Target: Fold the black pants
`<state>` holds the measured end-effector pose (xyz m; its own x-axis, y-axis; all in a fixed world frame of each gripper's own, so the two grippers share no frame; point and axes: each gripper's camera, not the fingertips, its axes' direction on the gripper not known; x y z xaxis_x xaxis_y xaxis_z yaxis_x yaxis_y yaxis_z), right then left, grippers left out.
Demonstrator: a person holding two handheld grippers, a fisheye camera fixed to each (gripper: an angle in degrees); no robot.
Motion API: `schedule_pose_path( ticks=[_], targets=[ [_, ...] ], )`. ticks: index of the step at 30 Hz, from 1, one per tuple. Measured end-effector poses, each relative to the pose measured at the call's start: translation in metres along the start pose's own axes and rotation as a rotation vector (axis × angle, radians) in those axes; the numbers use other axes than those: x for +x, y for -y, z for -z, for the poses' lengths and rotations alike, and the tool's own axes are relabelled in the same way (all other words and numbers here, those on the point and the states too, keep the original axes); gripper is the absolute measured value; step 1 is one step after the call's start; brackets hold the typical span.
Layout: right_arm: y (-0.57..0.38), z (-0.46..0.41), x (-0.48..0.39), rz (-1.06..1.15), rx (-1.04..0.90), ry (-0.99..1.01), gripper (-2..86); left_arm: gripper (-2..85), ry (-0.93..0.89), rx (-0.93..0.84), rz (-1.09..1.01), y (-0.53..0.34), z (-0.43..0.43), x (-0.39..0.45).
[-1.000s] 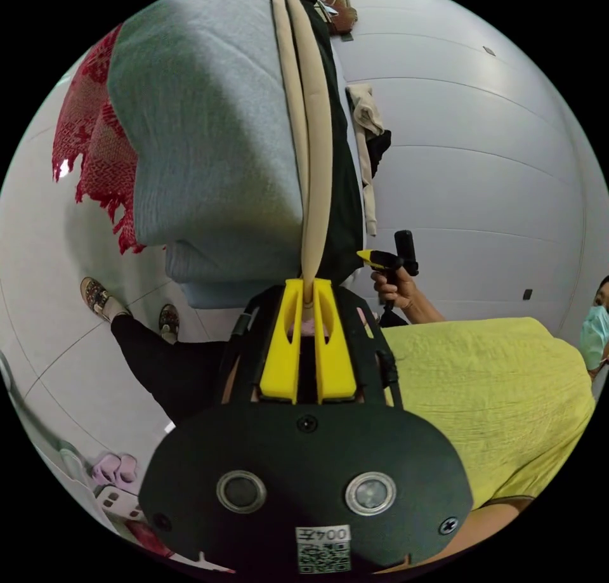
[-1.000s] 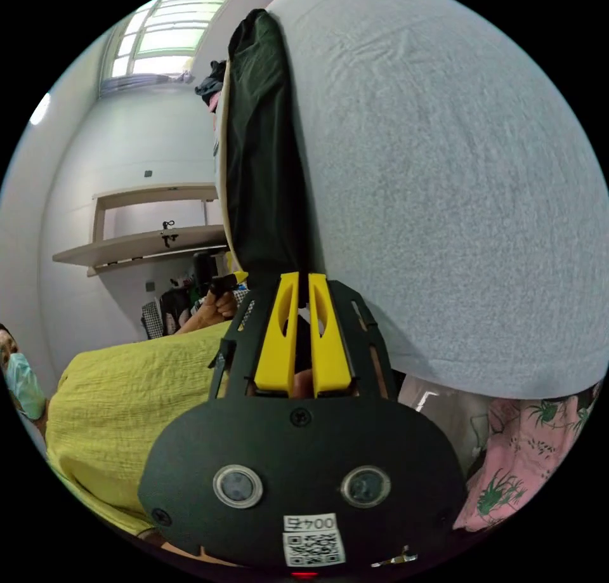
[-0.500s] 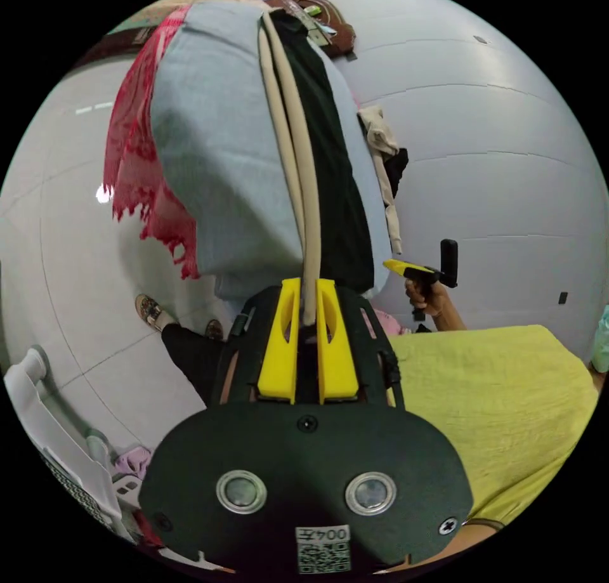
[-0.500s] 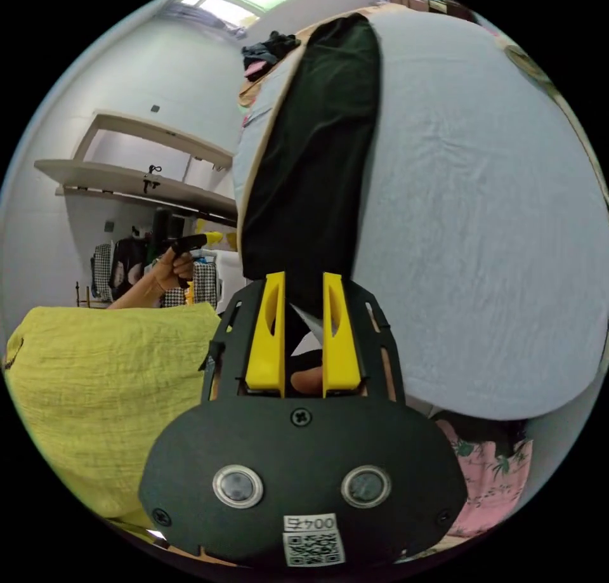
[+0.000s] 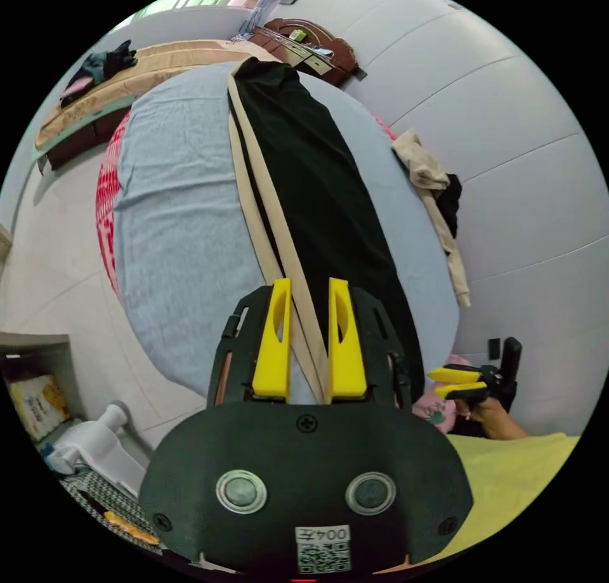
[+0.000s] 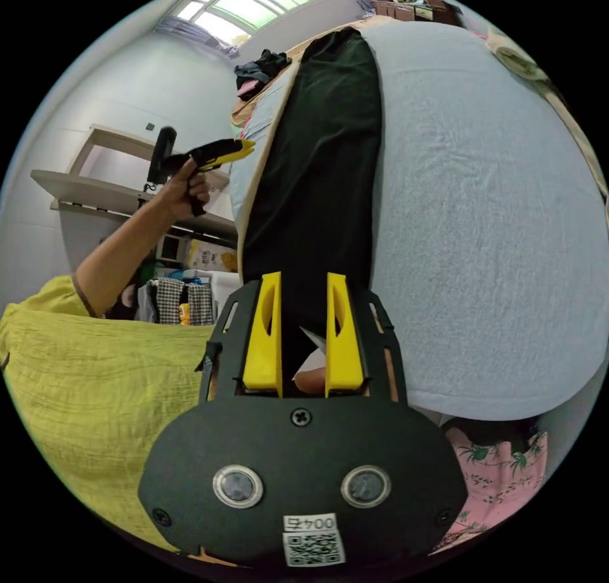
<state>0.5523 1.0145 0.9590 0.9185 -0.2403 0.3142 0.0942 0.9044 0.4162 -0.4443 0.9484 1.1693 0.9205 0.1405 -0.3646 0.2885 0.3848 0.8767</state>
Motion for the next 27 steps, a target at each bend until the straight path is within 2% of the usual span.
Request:
schedule_pose_path(
  ticks=[4, 8, 14, 19, 22, 27],
  targets=[
    [0.026, -0.024, -0.041, 0.042, -0.014, -0.170, 11.2, 8.9, 0.108, -0.042, -0.023, 0.029, -0.022, 0.011],
    [0.049, -0.070, -0.081, 0.099, -0.154, -0.432, 11.9, 7.5, 0.154, -0.085, -0.036, 0.048, -0.046, 0.016],
    [0.061, -0.114, -0.122, 0.170, -0.258, -0.586, 14.5, 2.2, 0.205, -0.091, -0.076, 0.045, -0.063, 0.019],
    [0.064, -0.113, -0.134, 0.142, -0.239, -0.579, 14.2, 0.9, 0.174, -0.053, -0.054, 0.036, -0.054, 0.002],
    [0.061, -0.113, -0.129, 0.118, -0.232, -0.543, 13.0, 1.0, 0.092, -0.033, -0.026, 0.029, -0.055, -0.014],
    [0.058, -0.084, -0.120, 0.074, -0.138, -0.460, 12.0, 2.2, 0.028, -0.010, -0.010, 0.023, -0.038, -0.027]
  ],
)
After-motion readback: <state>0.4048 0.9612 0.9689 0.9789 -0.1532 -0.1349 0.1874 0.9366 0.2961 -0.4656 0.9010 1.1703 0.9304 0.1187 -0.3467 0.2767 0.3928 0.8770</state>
